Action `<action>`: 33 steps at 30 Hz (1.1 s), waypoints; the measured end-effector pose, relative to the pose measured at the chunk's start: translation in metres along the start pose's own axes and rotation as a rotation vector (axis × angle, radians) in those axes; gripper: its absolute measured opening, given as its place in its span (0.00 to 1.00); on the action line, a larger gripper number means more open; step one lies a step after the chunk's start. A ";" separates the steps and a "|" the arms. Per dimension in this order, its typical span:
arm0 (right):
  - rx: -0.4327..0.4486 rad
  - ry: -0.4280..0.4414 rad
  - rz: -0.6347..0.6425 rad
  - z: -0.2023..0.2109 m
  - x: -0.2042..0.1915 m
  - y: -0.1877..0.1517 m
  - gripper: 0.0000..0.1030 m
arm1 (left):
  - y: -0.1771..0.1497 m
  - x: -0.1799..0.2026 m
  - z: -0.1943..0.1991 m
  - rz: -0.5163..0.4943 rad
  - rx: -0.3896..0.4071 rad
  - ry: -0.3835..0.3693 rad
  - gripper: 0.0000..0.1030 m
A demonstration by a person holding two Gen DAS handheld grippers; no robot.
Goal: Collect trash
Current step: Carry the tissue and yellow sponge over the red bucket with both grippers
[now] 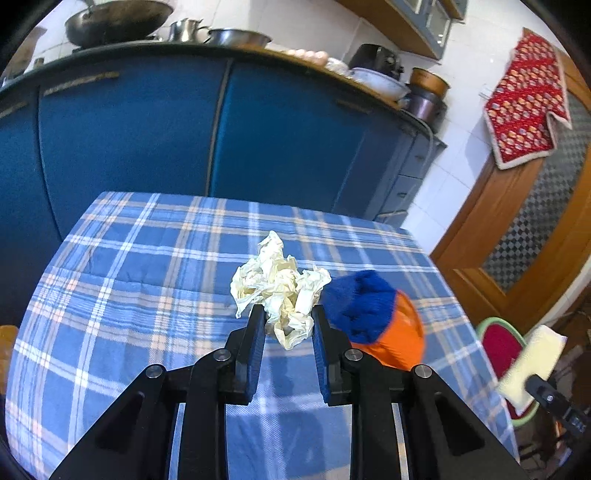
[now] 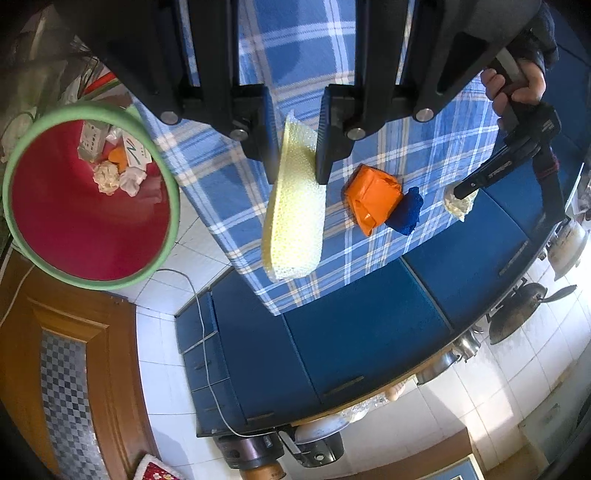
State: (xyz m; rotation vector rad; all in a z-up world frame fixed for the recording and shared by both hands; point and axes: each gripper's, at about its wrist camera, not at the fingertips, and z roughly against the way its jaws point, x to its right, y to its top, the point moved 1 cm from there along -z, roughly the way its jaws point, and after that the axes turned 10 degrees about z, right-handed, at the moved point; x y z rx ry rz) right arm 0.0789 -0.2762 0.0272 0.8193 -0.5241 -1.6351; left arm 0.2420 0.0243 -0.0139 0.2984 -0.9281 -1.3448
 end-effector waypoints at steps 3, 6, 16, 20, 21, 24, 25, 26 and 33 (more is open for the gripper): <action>0.009 0.003 -0.009 0.007 0.003 -0.002 0.21 | -0.005 0.012 0.014 -0.012 0.001 -0.029 0.24; 0.024 0.004 -0.019 0.016 0.008 -0.004 0.21 | -0.011 0.025 0.025 -0.031 0.002 -0.055 0.24; 0.071 -0.004 -0.055 0.043 0.030 -0.011 0.21 | -0.030 0.067 0.045 -0.081 -0.023 -0.134 0.24; 0.080 -0.009 -0.075 0.051 0.040 -0.015 0.21 | -0.037 0.084 0.048 -0.099 -0.042 -0.162 0.24; 0.082 -0.010 -0.080 0.053 0.043 -0.016 0.21 | -0.039 0.089 0.048 -0.106 -0.044 -0.167 0.24; 0.091 -0.016 -0.096 0.059 0.051 -0.019 0.21 | -0.045 0.102 0.050 -0.123 -0.053 -0.182 0.24; 0.092 -0.018 -0.101 0.061 0.054 -0.020 0.21 | -0.046 0.106 0.050 -0.126 -0.056 -0.187 0.24; 0.094 -0.020 -0.104 0.062 0.056 -0.021 0.21 | -0.048 0.110 0.050 -0.130 -0.061 -0.194 0.24; 0.098 -0.026 -0.141 0.069 0.073 -0.026 0.21 | -0.065 0.138 0.048 -0.170 -0.095 -0.224 0.24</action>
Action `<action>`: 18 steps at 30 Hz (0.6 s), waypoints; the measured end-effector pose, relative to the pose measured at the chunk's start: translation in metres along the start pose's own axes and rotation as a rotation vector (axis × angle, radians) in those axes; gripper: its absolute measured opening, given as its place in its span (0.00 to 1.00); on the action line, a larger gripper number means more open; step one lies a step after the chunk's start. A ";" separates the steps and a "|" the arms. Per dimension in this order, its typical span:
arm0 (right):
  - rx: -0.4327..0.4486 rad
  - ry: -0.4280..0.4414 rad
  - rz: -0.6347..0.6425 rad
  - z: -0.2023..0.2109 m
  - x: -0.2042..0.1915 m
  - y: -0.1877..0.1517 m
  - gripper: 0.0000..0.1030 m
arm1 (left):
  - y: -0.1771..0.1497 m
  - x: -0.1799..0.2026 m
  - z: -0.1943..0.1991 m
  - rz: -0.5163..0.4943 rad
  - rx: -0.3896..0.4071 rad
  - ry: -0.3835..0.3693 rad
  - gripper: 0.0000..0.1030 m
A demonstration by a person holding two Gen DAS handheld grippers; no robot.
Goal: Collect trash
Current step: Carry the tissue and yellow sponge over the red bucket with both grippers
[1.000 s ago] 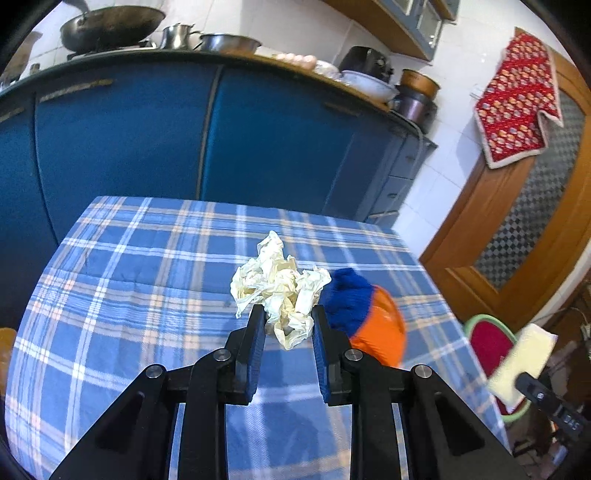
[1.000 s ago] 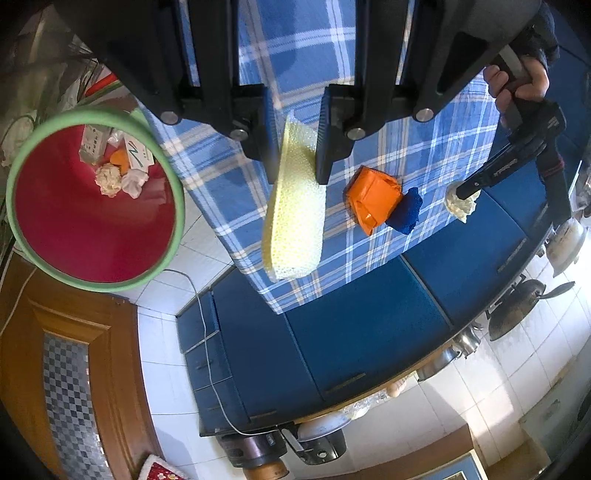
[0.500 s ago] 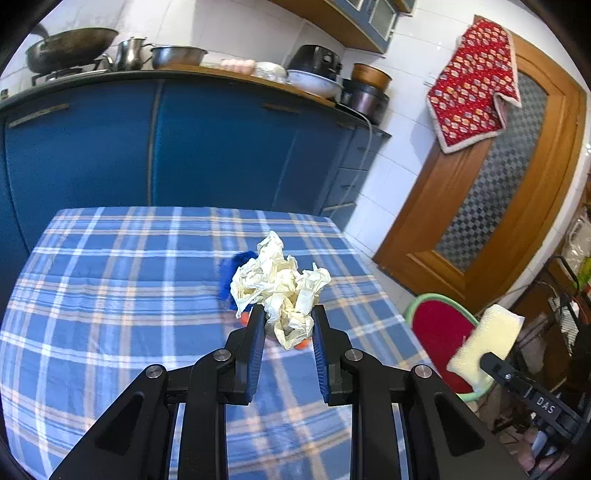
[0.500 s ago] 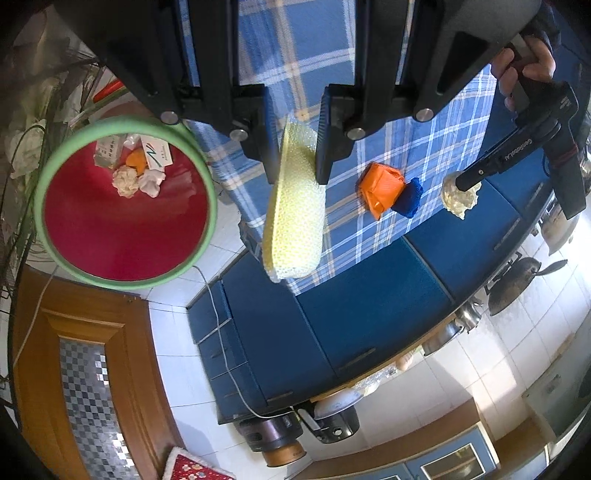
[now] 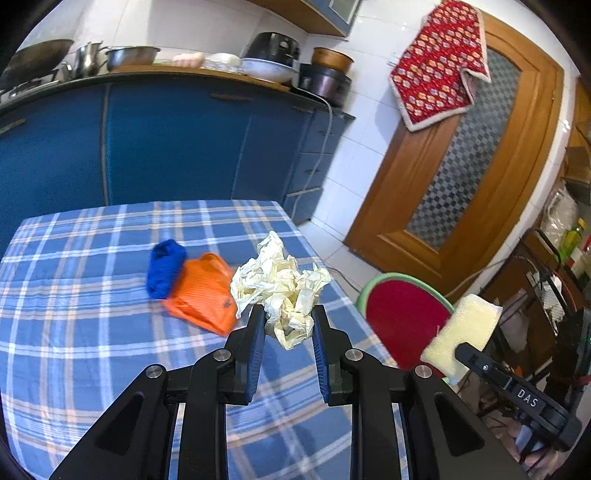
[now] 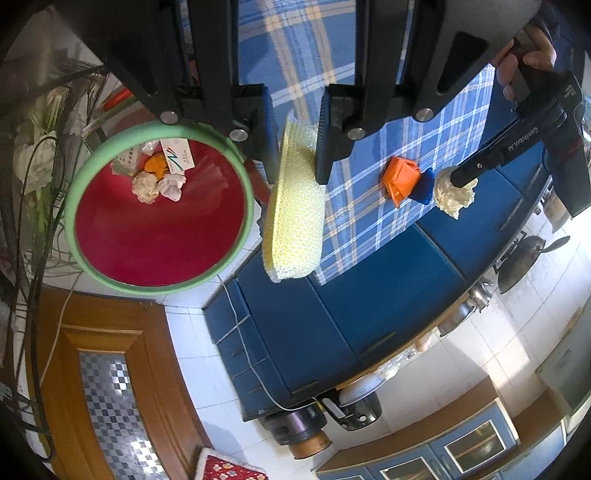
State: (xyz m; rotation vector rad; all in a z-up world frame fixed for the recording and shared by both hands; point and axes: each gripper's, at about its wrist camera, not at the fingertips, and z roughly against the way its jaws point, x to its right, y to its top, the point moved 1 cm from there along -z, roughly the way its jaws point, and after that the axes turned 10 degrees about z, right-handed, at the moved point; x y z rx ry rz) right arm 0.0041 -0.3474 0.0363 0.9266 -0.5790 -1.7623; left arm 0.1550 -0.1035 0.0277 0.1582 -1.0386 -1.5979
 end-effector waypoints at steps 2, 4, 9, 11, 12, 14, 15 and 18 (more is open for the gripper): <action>0.001 -0.005 -0.012 0.001 0.006 0.000 0.21 | -0.003 0.007 -0.003 -0.011 -0.009 -0.008 0.24; 0.001 -0.012 -0.022 0.001 0.012 -0.001 0.21 | -0.005 0.014 -0.006 -0.022 -0.018 -0.017 0.24; -0.001 -0.026 -0.048 0.001 0.025 -0.002 0.21 | -0.010 0.033 -0.015 -0.051 -0.042 -0.041 0.24; -0.004 -0.037 -0.063 0.000 0.032 -0.002 0.21 | -0.011 0.039 -0.019 -0.060 -0.051 -0.052 0.24; -0.005 -0.043 -0.071 -0.001 0.035 -0.002 0.21 | -0.013 0.042 -0.021 -0.064 -0.055 -0.056 0.24; -0.008 -0.056 -0.084 -0.002 0.042 -0.003 0.21 | -0.015 0.048 -0.025 -0.074 -0.068 -0.066 0.24; -0.010 -0.064 -0.090 -0.003 0.045 -0.003 0.21 | -0.017 0.051 -0.028 -0.079 -0.075 -0.070 0.24; -0.021 -0.090 -0.102 -0.006 0.054 -0.004 0.21 | -0.021 0.057 -0.035 -0.090 -0.092 -0.080 0.24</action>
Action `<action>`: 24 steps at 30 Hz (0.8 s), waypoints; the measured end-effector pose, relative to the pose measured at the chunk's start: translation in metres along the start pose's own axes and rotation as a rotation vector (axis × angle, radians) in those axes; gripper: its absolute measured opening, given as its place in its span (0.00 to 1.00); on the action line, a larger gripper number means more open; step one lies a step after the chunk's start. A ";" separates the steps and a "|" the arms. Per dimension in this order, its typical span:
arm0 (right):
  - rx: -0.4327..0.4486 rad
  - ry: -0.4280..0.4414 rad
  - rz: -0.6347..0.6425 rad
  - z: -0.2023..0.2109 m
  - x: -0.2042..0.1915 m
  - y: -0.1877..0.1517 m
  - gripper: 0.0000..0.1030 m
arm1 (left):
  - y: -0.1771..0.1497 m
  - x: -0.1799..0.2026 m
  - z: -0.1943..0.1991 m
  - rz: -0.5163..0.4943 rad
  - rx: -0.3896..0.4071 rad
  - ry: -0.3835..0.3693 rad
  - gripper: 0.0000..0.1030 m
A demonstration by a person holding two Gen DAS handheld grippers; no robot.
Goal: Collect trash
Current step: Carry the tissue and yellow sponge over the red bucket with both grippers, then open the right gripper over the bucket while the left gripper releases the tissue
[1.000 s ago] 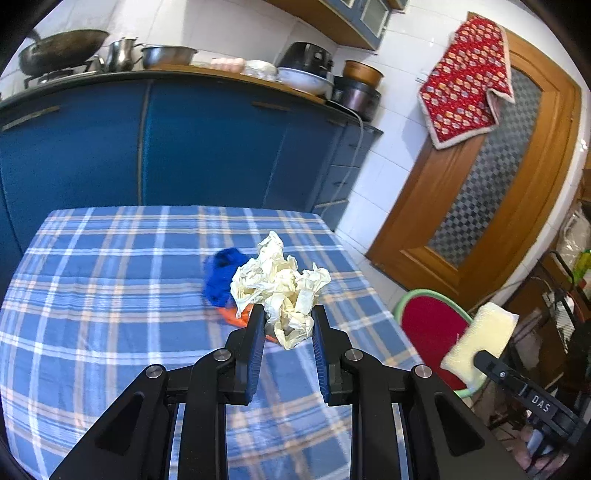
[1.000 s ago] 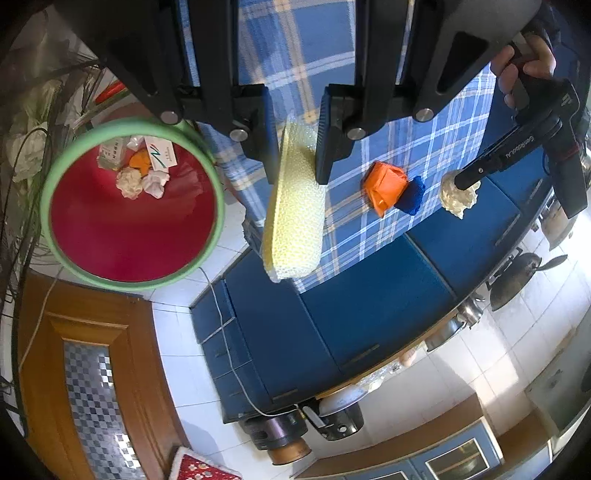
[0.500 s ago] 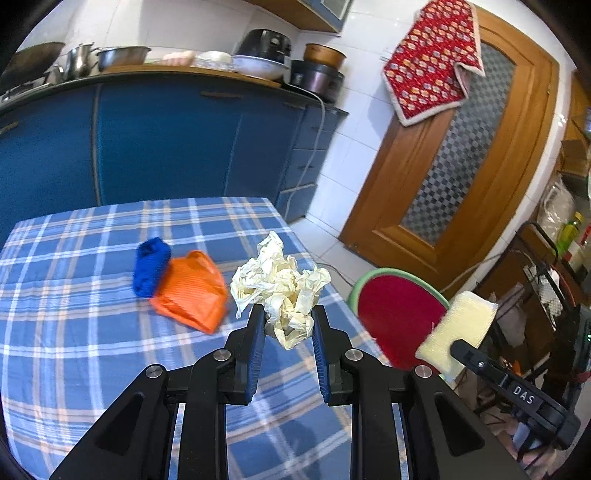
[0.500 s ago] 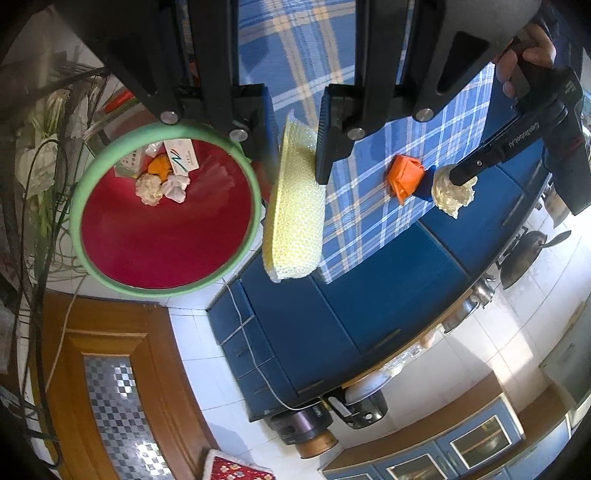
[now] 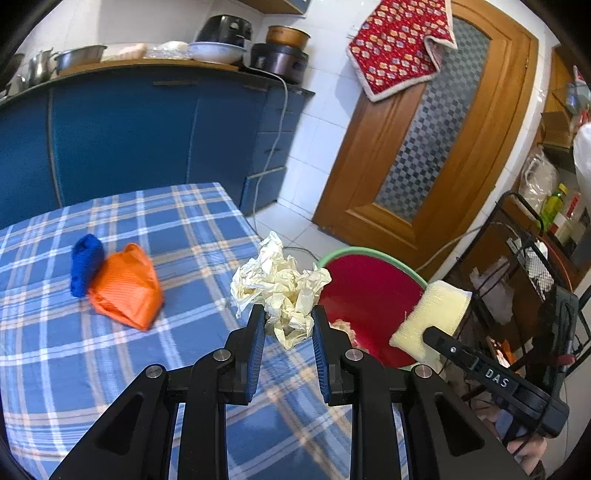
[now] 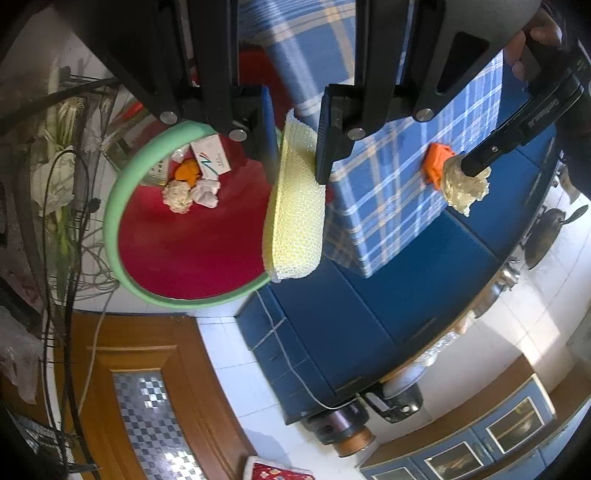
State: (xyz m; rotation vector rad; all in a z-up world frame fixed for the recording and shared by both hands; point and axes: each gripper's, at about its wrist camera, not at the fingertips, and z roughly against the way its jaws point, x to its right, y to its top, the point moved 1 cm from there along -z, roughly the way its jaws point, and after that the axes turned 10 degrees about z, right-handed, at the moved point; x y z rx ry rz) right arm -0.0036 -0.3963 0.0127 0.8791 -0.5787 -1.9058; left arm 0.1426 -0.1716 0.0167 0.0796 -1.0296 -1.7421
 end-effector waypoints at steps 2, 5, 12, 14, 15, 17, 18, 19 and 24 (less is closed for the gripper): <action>-0.008 -0.019 -0.005 -0.003 0.005 0.000 0.22 | 0.000 0.002 -0.005 -0.007 -0.010 -0.007 0.24; -0.021 -0.038 -0.016 -0.007 0.014 0.000 0.22 | -0.002 0.007 -0.014 -0.016 -0.028 -0.014 0.24; -0.039 -0.075 -0.034 -0.017 0.030 0.000 0.23 | -0.003 0.023 -0.029 -0.050 -0.052 -0.035 0.24; -0.040 -0.080 -0.041 -0.019 0.034 0.001 0.26 | -0.004 0.027 -0.033 -0.059 -0.058 -0.037 0.24; -0.039 -0.082 -0.045 -0.019 0.035 0.001 0.26 | -0.004 0.029 -0.036 -0.064 -0.062 -0.039 0.24; -0.035 -0.081 -0.049 -0.019 0.037 0.002 0.26 | -0.004 0.033 -0.040 -0.071 -0.069 -0.040 0.24; -0.032 -0.080 -0.050 -0.019 0.038 0.002 0.26 | -0.004 0.034 -0.042 -0.074 -0.073 -0.041 0.24; -0.029 -0.081 -0.048 -0.019 0.039 0.003 0.27 | -0.005 0.036 -0.044 -0.077 -0.075 -0.041 0.24; -0.013 -0.087 -0.044 -0.017 0.042 0.006 0.34 | -0.005 0.042 -0.055 -0.091 -0.090 -0.043 0.24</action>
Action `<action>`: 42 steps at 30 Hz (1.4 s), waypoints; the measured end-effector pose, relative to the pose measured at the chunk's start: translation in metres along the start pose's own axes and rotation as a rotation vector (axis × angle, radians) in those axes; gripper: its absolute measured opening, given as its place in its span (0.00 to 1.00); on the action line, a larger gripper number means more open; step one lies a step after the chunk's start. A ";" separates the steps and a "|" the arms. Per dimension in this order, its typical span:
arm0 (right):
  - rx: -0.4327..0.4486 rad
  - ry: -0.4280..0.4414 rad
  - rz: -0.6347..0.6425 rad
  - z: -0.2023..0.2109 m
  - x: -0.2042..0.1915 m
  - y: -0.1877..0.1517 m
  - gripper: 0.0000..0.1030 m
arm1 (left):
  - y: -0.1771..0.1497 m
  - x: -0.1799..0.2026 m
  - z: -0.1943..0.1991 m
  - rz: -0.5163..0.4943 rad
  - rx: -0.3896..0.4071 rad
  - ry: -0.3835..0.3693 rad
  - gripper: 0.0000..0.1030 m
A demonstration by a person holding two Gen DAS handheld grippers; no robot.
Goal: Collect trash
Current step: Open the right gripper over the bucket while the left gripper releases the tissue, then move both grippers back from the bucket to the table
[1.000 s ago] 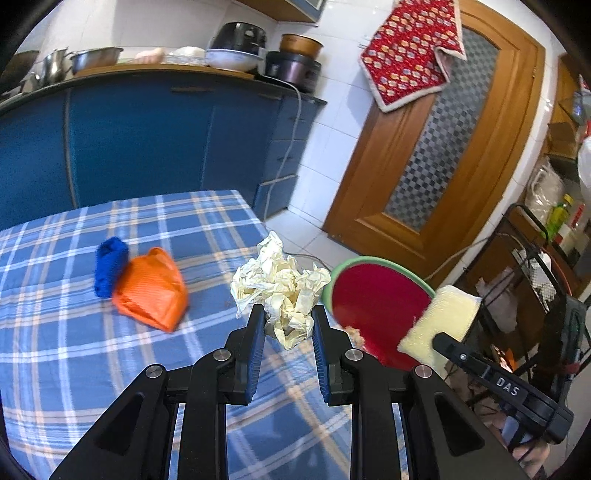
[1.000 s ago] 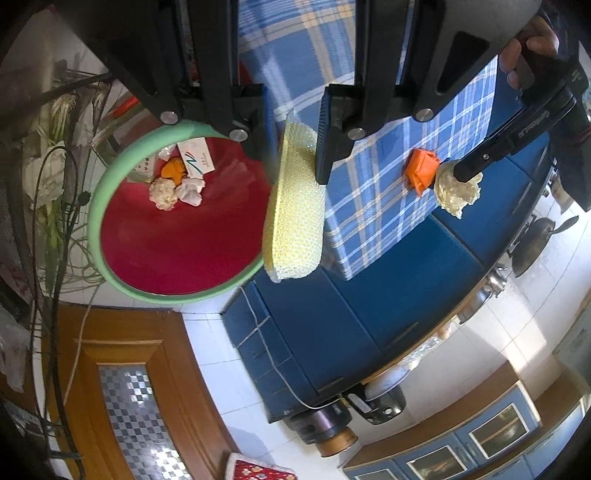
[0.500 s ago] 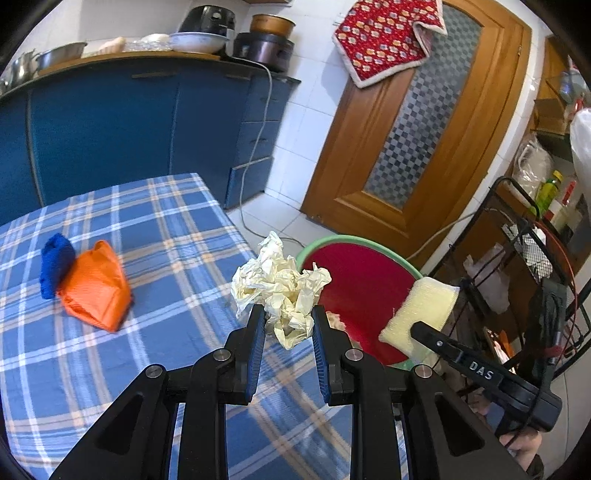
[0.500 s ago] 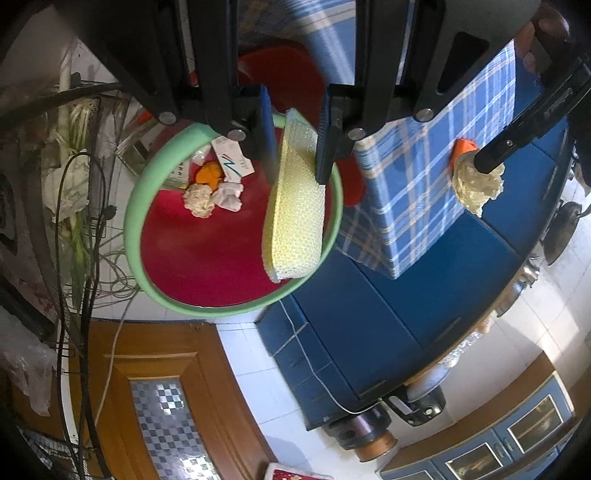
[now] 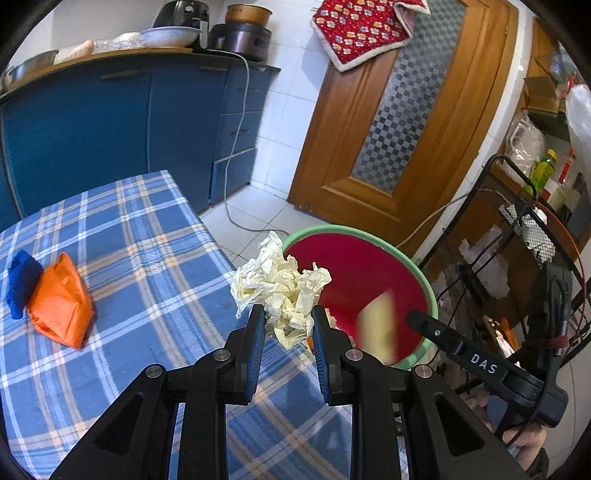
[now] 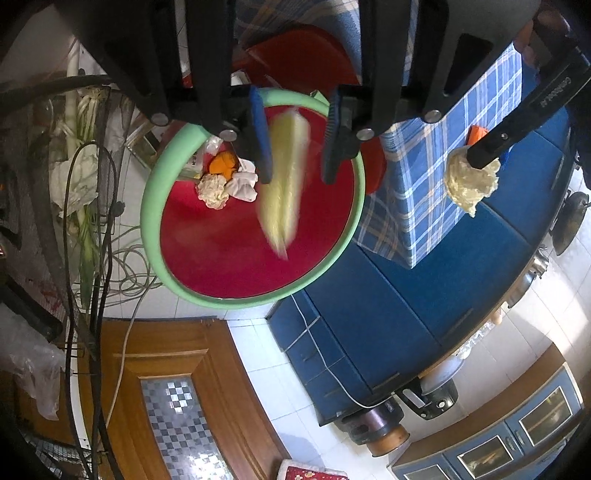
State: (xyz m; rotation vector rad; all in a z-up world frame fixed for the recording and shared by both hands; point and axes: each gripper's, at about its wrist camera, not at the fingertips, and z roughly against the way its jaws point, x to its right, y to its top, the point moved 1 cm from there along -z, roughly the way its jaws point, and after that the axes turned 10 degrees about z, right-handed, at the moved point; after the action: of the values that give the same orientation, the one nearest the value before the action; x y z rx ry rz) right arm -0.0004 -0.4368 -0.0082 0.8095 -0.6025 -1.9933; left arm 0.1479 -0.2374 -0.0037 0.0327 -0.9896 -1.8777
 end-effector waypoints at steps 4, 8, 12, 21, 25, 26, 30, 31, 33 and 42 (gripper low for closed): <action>0.013 -0.001 0.000 0.003 0.002 0.001 0.38 | 0.000 0.004 -0.008 -0.010 -0.015 0.002 0.24; 0.032 0.004 -0.005 0.008 0.005 0.004 0.41 | 0.000 0.009 -0.017 -0.025 -0.032 0.000 0.24; 0.049 -0.001 -0.012 0.015 0.007 0.005 0.41 | 0.001 0.017 -0.029 -0.055 -0.051 0.001 0.25; 0.059 0.001 -0.013 0.023 0.010 0.004 0.43 | 0.007 0.031 -0.058 -0.104 -0.083 0.007 0.26; 0.059 -0.006 -0.024 0.023 0.014 0.004 0.43 | 0.009 0.035 -0.064 -0.112 -0.082 0.004 0.33; 0.059 -0.006 -0.026 0.024 0.014 0.004 0.43 | 0.009 0.036 -0.065 -0.117 -0.085 0.006 0.34; 0.060 -0.006 -0.029 0.025 0.016 0.004 0.43 | 0.011 0.035 -0.066 -0.109 -0.079 0.018 0.44; 0.060 -0.006 -0.030 0.026 0.017 0.004 0.43 | 0.011 0.034 -0.066 -0.104 -0.079 0.017 0.44; 0.060 -0.006 -0.031 0.026 0.018 0.003 0.43 | 0.011 0.032 -0.065 -0.093 -0.081 0.019 0.44; 0.050 0.009 -0.023 0.028 0.012 0.002 0.46 | 0.012 0.021 -0.046 -0.065 -0.049 0.025 0.44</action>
State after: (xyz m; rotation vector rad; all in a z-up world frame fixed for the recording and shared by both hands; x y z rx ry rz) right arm -0.0243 -0.4454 0.0081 0.8583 -0.6426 -2.0013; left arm 0.1652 -0.2845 -0.0185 0.0594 -0.9357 -1.9557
